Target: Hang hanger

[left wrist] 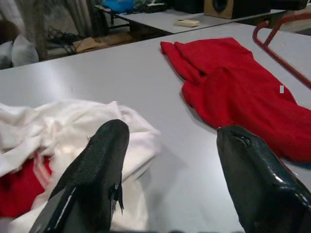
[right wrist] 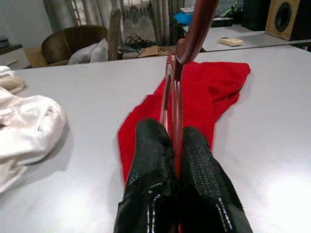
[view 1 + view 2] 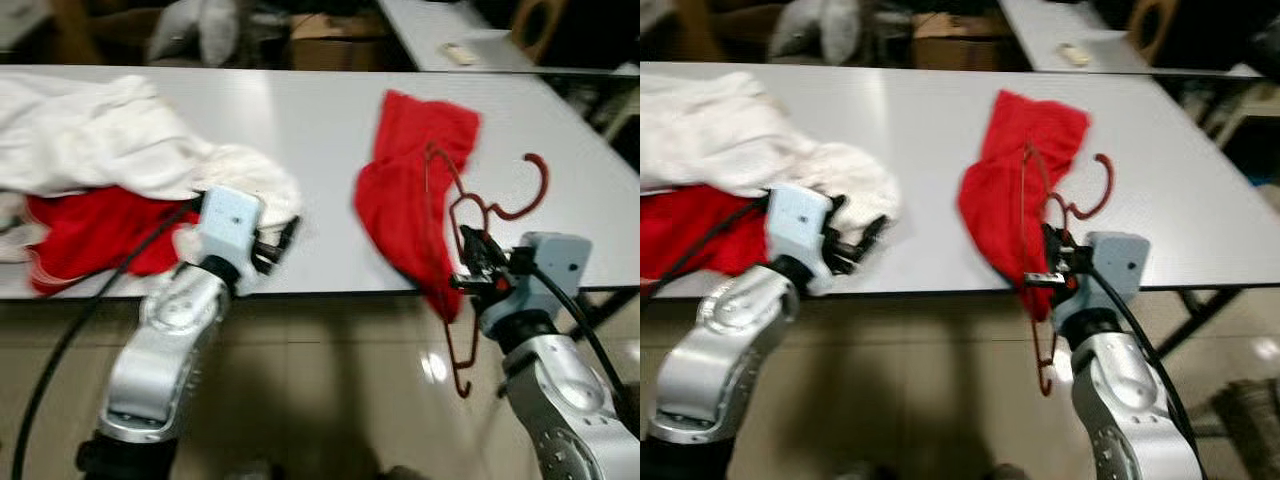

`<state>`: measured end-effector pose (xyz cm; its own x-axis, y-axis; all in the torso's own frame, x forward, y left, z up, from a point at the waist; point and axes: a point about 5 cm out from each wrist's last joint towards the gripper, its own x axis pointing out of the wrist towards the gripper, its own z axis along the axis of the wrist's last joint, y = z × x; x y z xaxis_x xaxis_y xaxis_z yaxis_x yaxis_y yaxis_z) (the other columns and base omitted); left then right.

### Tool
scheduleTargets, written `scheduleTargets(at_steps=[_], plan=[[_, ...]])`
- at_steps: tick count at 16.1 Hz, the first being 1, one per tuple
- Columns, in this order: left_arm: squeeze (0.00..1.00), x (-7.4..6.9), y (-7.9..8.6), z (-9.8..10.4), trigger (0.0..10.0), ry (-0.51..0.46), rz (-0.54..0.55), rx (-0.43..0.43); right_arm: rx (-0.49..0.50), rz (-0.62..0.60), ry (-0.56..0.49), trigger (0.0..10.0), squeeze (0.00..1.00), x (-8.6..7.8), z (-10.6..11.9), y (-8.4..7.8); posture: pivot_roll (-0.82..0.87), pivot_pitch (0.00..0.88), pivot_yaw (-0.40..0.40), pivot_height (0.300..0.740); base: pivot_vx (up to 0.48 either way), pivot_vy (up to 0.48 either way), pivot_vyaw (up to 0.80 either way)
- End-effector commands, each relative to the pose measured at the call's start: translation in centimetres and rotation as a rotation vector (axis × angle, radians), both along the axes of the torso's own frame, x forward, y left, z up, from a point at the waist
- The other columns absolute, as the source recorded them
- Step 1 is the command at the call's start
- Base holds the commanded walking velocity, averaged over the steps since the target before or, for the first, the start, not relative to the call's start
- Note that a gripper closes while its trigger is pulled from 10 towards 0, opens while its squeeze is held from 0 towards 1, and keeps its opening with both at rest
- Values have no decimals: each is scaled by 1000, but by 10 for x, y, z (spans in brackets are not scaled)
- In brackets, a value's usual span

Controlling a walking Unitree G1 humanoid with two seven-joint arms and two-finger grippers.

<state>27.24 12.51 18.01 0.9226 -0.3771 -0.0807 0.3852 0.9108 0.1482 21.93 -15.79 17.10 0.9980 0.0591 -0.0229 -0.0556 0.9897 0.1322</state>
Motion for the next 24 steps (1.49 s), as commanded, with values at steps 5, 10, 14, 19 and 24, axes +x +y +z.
scheduleTargets(at_steps=[5,10,14,19,24], plan=[[0,2,6,3,10000,-10,19,15,26,-1,4,10000,0,1,-1,3,4,55,-14,740,0,295,0],[0,1,7,2,10000,-6,24,16,15,35,18,10000,0,1,-3,6,4,60,-19,740,0,295,0],[0,2,6,2,10000,-2,24,16,27,28,27,10000,0,1,-5,6,3,59,-16,740,0,297,0],[0,3,5,1,10000,-1,23,16,28,27,33,10000,0,2,-6,6,2,59,-14,740,0,295,-750],[0,2,2,2,10000,-18,-4,47,26,23,33,10000,0,3,-6,5,4,59,-19,740,0,177,-793]])
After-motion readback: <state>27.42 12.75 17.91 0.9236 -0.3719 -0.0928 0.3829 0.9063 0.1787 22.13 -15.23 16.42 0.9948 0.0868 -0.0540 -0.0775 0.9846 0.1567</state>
